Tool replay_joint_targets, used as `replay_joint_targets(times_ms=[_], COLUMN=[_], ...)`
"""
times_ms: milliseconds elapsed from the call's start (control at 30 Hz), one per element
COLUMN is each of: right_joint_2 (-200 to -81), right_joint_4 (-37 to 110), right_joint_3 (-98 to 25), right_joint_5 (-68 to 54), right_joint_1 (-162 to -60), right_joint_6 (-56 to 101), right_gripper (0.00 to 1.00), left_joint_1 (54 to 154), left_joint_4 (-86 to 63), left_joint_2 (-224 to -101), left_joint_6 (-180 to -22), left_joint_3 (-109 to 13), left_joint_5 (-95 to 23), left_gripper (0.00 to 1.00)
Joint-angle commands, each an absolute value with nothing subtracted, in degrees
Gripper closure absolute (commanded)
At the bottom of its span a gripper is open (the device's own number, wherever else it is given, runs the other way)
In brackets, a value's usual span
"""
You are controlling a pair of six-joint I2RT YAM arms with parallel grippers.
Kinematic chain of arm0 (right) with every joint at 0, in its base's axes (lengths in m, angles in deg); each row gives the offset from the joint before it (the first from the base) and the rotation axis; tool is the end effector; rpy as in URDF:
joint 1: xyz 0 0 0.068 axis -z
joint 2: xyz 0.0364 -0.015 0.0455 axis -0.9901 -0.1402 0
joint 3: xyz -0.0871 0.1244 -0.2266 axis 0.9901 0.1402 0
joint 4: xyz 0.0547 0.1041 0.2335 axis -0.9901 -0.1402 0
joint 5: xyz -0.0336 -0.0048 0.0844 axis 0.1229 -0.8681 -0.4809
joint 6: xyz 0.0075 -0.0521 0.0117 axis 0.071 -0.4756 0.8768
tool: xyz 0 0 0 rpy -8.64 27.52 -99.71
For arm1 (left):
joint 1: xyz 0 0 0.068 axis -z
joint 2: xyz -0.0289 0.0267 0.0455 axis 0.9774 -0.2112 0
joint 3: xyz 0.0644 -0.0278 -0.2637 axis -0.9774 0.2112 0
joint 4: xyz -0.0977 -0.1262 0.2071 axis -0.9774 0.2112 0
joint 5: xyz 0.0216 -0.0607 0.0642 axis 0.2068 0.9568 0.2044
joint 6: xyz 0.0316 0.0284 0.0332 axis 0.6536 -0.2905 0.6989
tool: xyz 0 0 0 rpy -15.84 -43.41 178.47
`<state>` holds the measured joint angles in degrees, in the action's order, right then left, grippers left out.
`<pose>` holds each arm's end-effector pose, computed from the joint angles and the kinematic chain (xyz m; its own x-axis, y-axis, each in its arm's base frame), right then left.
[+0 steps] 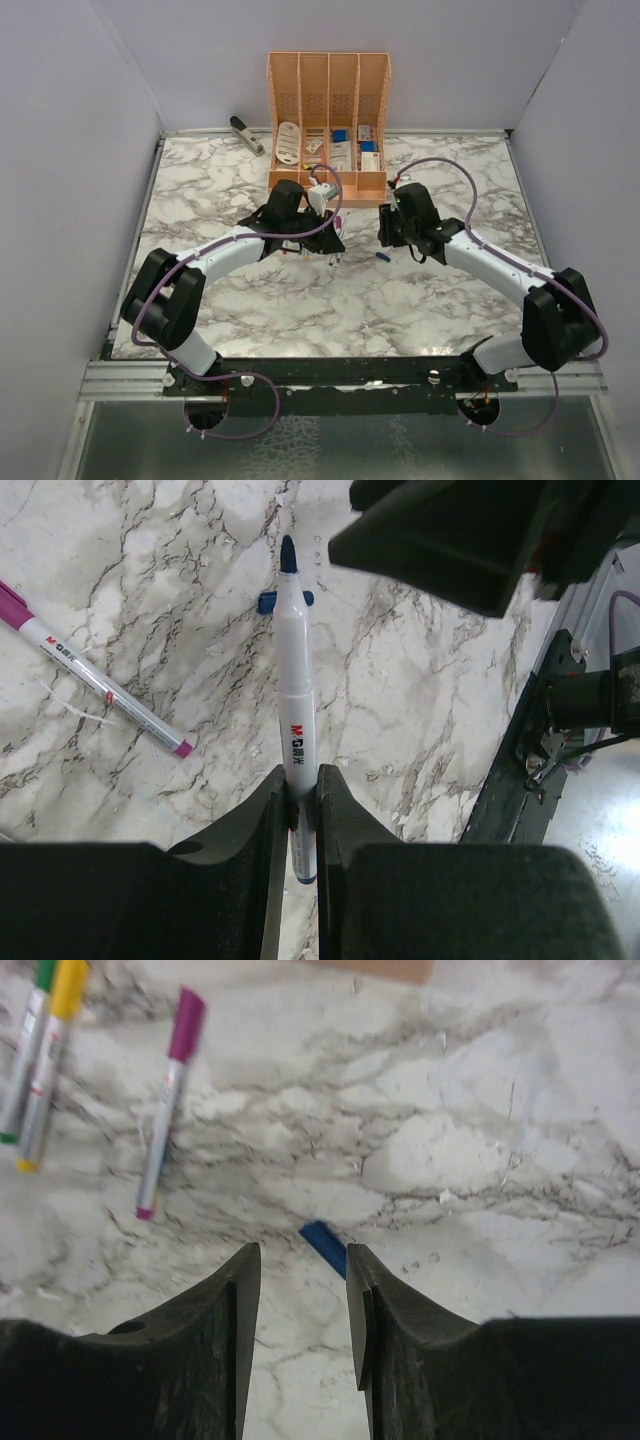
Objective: Insert the pens into the pen caps
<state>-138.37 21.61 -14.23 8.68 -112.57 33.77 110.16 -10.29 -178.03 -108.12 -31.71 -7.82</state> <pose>0.2604 0.1480 0.2487 -0.6663 -0.0381 -0.7447 -0.2125 0.9670 0.1407 0.2793 -0.2020 0.2273 -0.7207 0.1530 -0.6762 0.6500 0.4886 -0.5821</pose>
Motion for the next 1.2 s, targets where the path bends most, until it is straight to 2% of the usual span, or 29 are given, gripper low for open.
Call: replay_joint_targets(times_ms=[0, 300, 333, 367, 433, 467, 667, 933, 1167], right_joint_2=[-143.2, -147.6, -148.3, -148.9, -149.9, -150.4, -152.8, -155.4, -156.9], right_joint_4=[11.1, 10.9, 11.0, 11.0, 11.3, 11.5, 12.2, 12.8, 13.1], right_joint_3=[-16.6, -15.7, -15.8, -15.9, -16.3, -16.4, -18.2, -19.7, -19.6], right_joint_5=[4.0, 3.1, 2.8, 2.7, 2.7, 3.0, 4.4, 5.1, 5.2], right_joint_1=[-112.4, -112.4, -112.4, -112.4, -112.4, -112.4, -112.4, -112.4, -112.4], right_joint_6=[29.7, 25.6, 25.1, 24.7, 24.3, 24.2, 23.5, 22.3, 21.5], right_gripper=[0.61, 0.55, 0.52, 0.34, 0.22, 0.21, 0.22, 0.39, 0.49], left_joint_1=[110.1, 110.1, 110.1, 110.1, 110.1, 110.0, 110.0, 110.0, 109.8], left_joint_4=[-9.8, -9.7, -9.7, -9.7, -9.8, -9.8, -10.2, -10.6, -11.0], left_joint_2=[-178.2, -178.3, -178.3, -178.2, -178.2, -178.1, -177.8, -177.9, -178.2], left_joint_6=[-107.4, -106.9, -106.8, -106.8, -106.8, -106.9, -107.0, -107.2, -107.7], left_joint_3=[-32.5, -32.6, -32.6, -32.6, -32.5, -32.5, -32.0, -32.0, -32.1], left_joint_5=[-6.8, -6.0, -6.0, -5.9, -5.8, -5.8, -5.9, -6.0, -5.9], left_gripper=[1.00, 1.00, 1.00, 1.00, 1.00, 1.00, 1.00, 1.00, 1.00])
